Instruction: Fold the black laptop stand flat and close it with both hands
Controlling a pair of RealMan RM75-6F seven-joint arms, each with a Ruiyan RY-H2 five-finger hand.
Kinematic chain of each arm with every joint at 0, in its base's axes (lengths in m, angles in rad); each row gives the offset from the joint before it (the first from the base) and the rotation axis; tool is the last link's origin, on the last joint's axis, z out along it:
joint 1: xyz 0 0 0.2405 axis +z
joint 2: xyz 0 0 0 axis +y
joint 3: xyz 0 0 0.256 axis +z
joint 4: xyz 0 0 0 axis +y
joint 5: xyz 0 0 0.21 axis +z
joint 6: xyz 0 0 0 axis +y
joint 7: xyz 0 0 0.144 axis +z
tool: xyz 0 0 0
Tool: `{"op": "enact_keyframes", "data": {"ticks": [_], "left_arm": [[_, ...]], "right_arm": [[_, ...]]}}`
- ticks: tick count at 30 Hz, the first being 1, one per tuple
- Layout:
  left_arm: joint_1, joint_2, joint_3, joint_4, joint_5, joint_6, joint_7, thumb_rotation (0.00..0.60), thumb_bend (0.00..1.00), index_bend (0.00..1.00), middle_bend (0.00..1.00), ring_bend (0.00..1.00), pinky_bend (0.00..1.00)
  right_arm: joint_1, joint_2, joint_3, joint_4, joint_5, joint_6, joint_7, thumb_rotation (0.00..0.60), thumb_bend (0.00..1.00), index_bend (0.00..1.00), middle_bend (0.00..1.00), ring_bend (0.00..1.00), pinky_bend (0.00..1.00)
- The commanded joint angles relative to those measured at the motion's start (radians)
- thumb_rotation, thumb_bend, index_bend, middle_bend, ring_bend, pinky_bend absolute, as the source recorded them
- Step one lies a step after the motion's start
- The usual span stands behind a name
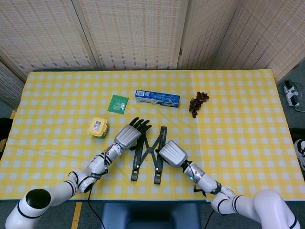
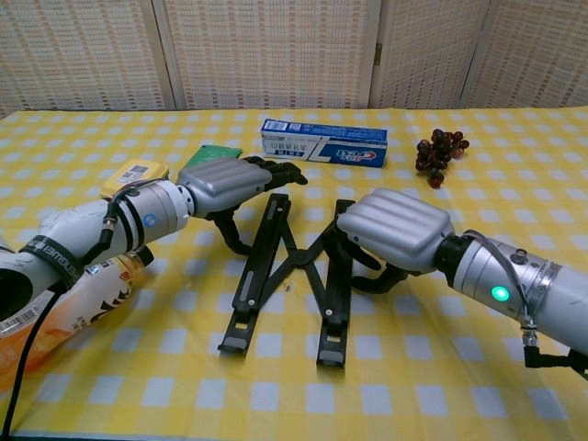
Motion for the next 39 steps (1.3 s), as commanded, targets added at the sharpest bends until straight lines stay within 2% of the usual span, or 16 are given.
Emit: {"op": "enact_keyframes", "data": {"ticks": [1, 8, 12, 18, 21, 23, 25, 28, 32, 39], "left_arm": [[-0.002, -0.001, -0.001, -0.01, 0.0, 0.001, 0.005, 0.6, 0.2, 0.01, 0.0, 0.0, 0.0], [-0.006, -0.002, -0.006, -0.029, -0.003, 0.003, 0.026, 0.6, 0.2, 0.01, 0.0, 0.0, 0.0], [0.005, 0.021, -0.016, -0.049, -0.013, 0.022, 0.038, 0.6, 0.2, 0.01, 0.0, 0.0, 0.0], [0.041, 0.106, -0.033, -0.142, -0.031, 0.071, 0.058, 0.6, 0.2, 0.0, 0.0, 0.0, 0.0], [0.063, 0.158, -0.041, -0.203, -0.038, 0.103, 0.079, 0.6, 0.2, 0.0, 0.0, 0.0, 0.0], [0.078, 0.193, -0.05, -0.248, -0.049, 0.122, 0.092, 0.6, 0.2, 0.0, 0.0, 0.0, 0.0], [0.091, 0.222, -0.056, -0.284, -0.057, 0.136, 0.1, 0.6, 0.2, 0.0, 0.0, 0.0, 0.0], [0.109, 0.262, -0.055, -0.33, -0.064, 0.147, 0.116, 0.6, 0.2, 0.0, 0.0, 0.0, 0.0], [0.134, 0.298, -0.048, -0.37, -0.071, 0.162, 0.125, 0.6, 0.2, 0.0, 0.0, 0.0, 0.0], [0.16, 0.33, -0.039, -0.406, -0.082, 0.161, 0.101, 0.6, 0.2, 0.0, 0.0, 0.0, 0.0]], "right_arm": [[0.005, -0.007, 0.004, 0.003, 0.0, 0.001, -0.004, 0.6, 0.36, 0.55, 0.79, 0.87, 0.76], [0.012, -0.018, 0.005, 0.004, 0.001, 0.001, -0.009, 0.6, 0.36, 0.55, 0.8, 0.87, 0.76], [0.008, 0.02, -0.002, -0.037, -0.009, 0.02, -0.014, 0.6, 0.36, 0.53, 0.78, 0.85, 0.76], [0.03, 0.138, -0.014, -0.188, -0.039, 0.008, -0.044, 0.6, 0.36, 0.3, 0.62, 0.72, 0.74], [0.066, 0.217, -0.016, -0.286, -0.048, -0.049, -0.074, 0.6, 0.36, 0.15, 0.46, 0.61, 0.6], [0.101, 0.271, -0.011, -0.356, -0.036, -0.121, -0.109, 0.6, 0.36, 0.05, 0.32, 0.48, 0.44], [0.132, 0.311, -0.005, -0.41, -0.02, -0.189, -0.136, 0.6, 0.36, 0.01, 0.23, 0.38, 0.33], [0.178, 0.352, 0.008, -0.467, 0.012, -0.285, -0.177, 0.6, 0.36, 0.0, 0.11, 0.24, 0.2], [0.224, 0.355, 0.026, -0.481, 0.045, -0.368, -0.222, 0.6, 0.36, 0.0, 0.07, 0.14, 0.1], [0.272, 0.332, 0.025, -0.46, 0.08, -0.452, -0.279, 0.6, 0.36, 0.0, 0.06, 0.11, 0.09]]}}
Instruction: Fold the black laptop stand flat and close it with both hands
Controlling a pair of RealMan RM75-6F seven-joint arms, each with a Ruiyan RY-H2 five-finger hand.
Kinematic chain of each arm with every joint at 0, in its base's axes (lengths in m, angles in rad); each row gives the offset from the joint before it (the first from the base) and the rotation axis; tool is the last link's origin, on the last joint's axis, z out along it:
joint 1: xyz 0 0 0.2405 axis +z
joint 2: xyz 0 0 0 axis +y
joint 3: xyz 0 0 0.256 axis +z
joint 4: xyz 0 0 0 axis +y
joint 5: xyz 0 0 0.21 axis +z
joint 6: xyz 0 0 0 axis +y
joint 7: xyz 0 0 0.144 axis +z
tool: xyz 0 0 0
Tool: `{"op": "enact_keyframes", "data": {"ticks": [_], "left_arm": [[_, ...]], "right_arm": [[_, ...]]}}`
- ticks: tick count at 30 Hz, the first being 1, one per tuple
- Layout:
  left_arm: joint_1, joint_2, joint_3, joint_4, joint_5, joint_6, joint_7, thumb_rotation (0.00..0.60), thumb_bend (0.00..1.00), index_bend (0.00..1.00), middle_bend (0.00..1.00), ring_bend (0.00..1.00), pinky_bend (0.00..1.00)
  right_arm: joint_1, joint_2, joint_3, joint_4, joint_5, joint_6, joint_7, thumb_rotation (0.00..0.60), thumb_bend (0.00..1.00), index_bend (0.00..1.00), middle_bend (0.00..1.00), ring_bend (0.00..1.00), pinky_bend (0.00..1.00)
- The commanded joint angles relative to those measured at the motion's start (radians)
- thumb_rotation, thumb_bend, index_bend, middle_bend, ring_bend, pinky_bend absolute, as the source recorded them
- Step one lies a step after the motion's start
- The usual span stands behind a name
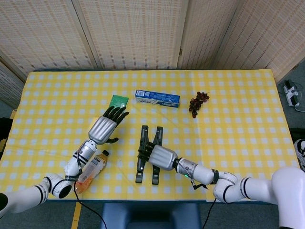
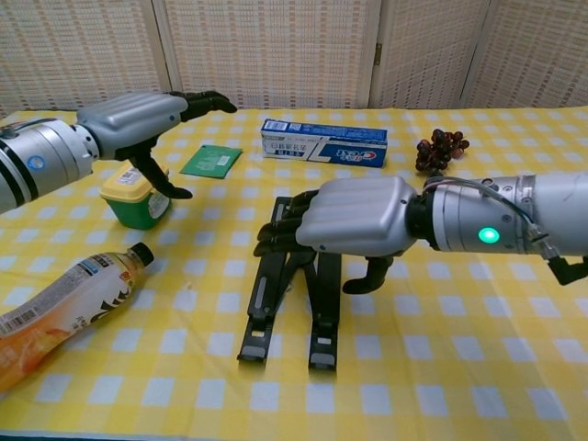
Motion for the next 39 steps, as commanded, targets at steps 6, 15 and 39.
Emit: {"op": "enact_keyframes", "data": {"ticks": [6, 15, 39], "left_arm": [[0.017, 0.015, 0.006, -0.002, -0.005, 0.001, -0.018, 0.6, 0.2, 0.0, 0.0, 0.0, 0.0], [0.026, 0.018, 0.003, 0.006, -0.013, -0.006, -0.036, 0.6, 0.2, 0.0, 0.0, 0.0, 0.0], [0.037, 0.012, -0.003, 0.034, -0.014, -0.005, -0.051, 0.6, 0.2, 0.0, 0.0, 0.0, 0.0]], "right_arm": [[0.039, -0.031, -0.01, 0.041, 0.028, -0.058, -0.041, 0.6, 0.36, 0.0, 0.0, 0.03, 0.02], [0.068, -0.066, -0.02, 0.091, 0.033, -0.079, -0.04, 0.6, 0.36, 0.0, 0.0, 0.0, 0.0], [0.141, -0.122, -0.02, 0.169, 0.043, -0.119, 0.068, 0.6, 0.36, 0.0, 0.03, 0.04, 0.0]]}}
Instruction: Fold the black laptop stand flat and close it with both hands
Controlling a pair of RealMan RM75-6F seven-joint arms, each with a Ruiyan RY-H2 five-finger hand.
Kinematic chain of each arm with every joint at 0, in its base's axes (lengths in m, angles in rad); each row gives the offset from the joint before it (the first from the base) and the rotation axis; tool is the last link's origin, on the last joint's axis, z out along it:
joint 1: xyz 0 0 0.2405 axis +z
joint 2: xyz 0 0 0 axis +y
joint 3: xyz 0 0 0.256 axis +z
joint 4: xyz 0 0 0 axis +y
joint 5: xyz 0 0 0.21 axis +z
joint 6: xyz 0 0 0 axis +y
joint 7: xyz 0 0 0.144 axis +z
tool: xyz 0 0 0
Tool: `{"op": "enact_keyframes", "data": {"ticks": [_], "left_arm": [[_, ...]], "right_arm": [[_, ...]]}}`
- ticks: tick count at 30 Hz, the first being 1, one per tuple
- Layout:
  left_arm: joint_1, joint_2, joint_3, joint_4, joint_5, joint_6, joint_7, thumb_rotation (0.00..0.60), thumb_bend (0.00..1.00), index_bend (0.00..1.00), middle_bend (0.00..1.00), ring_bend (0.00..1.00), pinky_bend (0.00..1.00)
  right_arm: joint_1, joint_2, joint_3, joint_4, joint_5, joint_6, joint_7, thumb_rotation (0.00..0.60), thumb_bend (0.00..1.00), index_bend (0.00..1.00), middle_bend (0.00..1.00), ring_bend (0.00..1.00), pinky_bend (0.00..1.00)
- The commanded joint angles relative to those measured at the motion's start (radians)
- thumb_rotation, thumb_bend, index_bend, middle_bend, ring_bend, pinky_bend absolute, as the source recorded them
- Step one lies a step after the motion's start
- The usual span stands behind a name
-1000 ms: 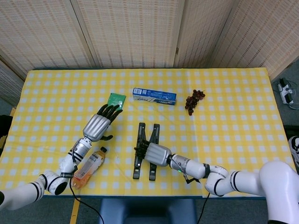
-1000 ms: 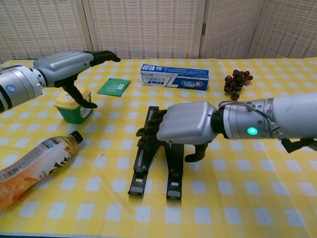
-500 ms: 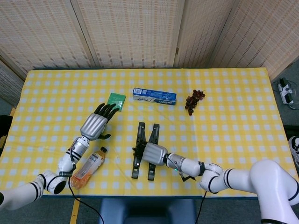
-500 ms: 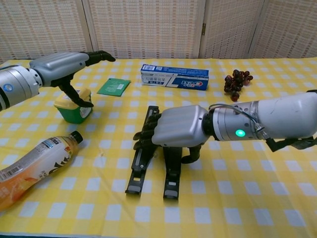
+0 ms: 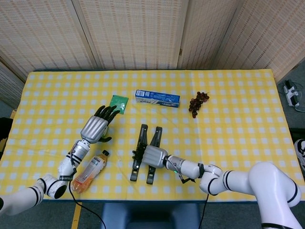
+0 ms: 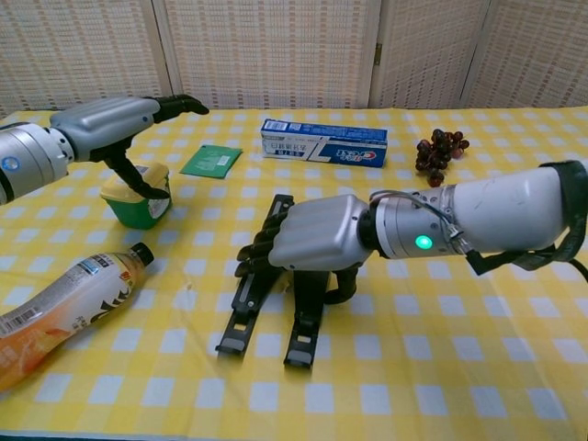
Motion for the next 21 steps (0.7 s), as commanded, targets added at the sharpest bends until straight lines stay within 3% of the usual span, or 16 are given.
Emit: {"op": "enact_keyframes", "data": {"ticks": [1, 6, 13, 21], "left_arm": [[0.001, 0.0, 0.0, 0.0, 0.001, 0.001, -0.002, 0.6, 0.2, 0.0, 0.0, 0.0, 0.0], [0.006, -0.001, 0.001, 0.004, 0.003, 0.006, -0.007, 0.6, 0.2, 0.0, 0.0, 0.0, 0.0], [0.011, -0.002, 0.001, 0.01, 0.007, 0.011, -0.017, 0.6, 0.2, 0.0, 0.0, 0.0, 0.0], [0.016, -0.002, 0.0, 0.007, 0.013, 0.022, -0.017, 0.6, 0.2, 0.0, 0.0, 0.0, 0.0]], "right_arm": [[0.008, -0.007, 0.0, 0.009, -0.002, -0.001, 0.015, 0.6, 0.36, 0.0, 0.04, 0.04, 0.0], [0.016, -0.017, -0.002, 0.027, -0.016, 0.015, 0.051, 0.6, 0.36, 0.03, 0.15, 0.09, 0.0], [0.015, -0.02, -0.016, 0.051, -0.065, 0.077, 0.109, 0.6, 0.36, 0.28, 0.33, 0.2, 0.02], [0.004, -0.016, -0.045, 0.07, -0.123, 0.157, 0.179, 0.6, 0.36, 0.39, 0.4, 0.27, 0.04]]}}
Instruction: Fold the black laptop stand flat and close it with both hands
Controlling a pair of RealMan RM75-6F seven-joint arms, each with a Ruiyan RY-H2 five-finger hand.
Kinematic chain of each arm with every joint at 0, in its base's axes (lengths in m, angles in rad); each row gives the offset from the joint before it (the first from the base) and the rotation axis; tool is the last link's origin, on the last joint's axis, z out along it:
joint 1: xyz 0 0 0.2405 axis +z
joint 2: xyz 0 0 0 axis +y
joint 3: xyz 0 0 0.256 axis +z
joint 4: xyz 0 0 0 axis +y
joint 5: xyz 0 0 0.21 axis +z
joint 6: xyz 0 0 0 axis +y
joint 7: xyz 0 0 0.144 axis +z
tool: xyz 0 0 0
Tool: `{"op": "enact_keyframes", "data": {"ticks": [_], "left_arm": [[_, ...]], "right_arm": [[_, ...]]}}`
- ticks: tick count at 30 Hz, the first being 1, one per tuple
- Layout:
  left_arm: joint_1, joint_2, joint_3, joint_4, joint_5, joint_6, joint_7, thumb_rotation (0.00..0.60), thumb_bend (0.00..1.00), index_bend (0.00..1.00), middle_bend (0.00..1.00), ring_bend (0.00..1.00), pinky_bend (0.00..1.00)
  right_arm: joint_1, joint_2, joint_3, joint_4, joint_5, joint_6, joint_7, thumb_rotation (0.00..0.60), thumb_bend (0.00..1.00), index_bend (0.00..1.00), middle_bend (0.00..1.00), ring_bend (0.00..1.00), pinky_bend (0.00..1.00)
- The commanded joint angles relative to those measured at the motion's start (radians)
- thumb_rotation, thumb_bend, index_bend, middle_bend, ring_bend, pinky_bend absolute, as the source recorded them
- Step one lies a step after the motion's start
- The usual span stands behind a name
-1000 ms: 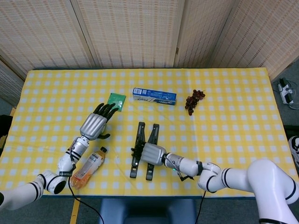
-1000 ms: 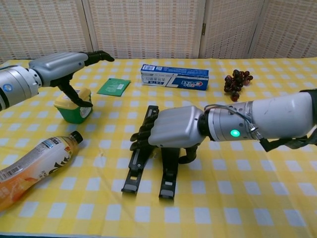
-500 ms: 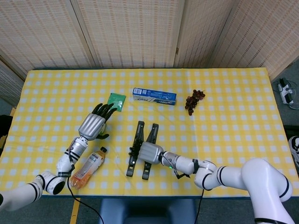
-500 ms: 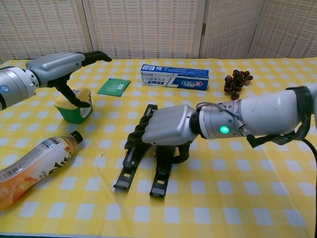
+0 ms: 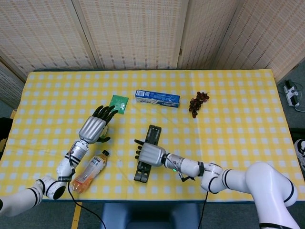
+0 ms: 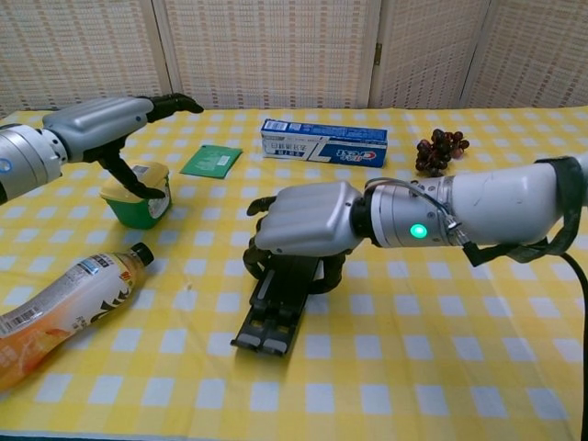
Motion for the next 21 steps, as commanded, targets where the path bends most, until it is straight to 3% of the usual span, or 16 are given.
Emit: {"op": "enact_keyframes", "data": {"ticks": [1, 5, 8, 10, 21], "left_arm": [[0.001, 0.001, -0.001, -0.004, 0.002, 0.005, 0.002, 0.6, 0.2, 0.0, 0.0, 0.0, 0.0], [0.007, 0.009, -0.004, -0.019, 0.006, 0.021, 0.015, 0.6, 0.2, 0.0, 0.0, 0.0, 0.0], [0.018, 0.021, -0.005, -0.045, 0.005, 0.037, 0.02, 0.6, 0.2, 0.0, 0.0, 0.0, 0.0], [0.031, 0.033, -0.008, -0.064, 0.001, 0.055, 0.031, 0.6, 0.2, 0.0, 0.0, 0.0, 0.0], [0.158, 0.199, -0.008, -0.269, -0.088, 0.146, 0.129, 0.6, 0.22, 0.0, 0.0, 0.0, 0.0]], "right_arm": [[-0.006, 0.001, -0.01, 0.006, -0.013, 0.02, 0.021, 0.6, 0.36, 0.39, 0.4, 0.27, 0.04], [-0.012, 0.014, -0.015, -0.005, -0.01, 0.024, 0.02, 0.6, 0.36, 0.33, 0.35, 0.23, 0.04], [-0.035, 0.044, -0.009, -0.049, 0.029, 0.023, -0.003, 0.6, 0.36, 0.08, 0.12, 0.13, 0.02], [-0.07, 0.076, 0.003, -0.097, 0.065, 0.058, -0.022, 0.6, 0.36, 0.0, 0.03, 0.09, 0.0], [-0.379, 0.309, 0.036, -0.353, 0.242, 0.451, -0.151, 0.6, 0.36, 0.0, 0.02, 0.08, 0.0]]}}
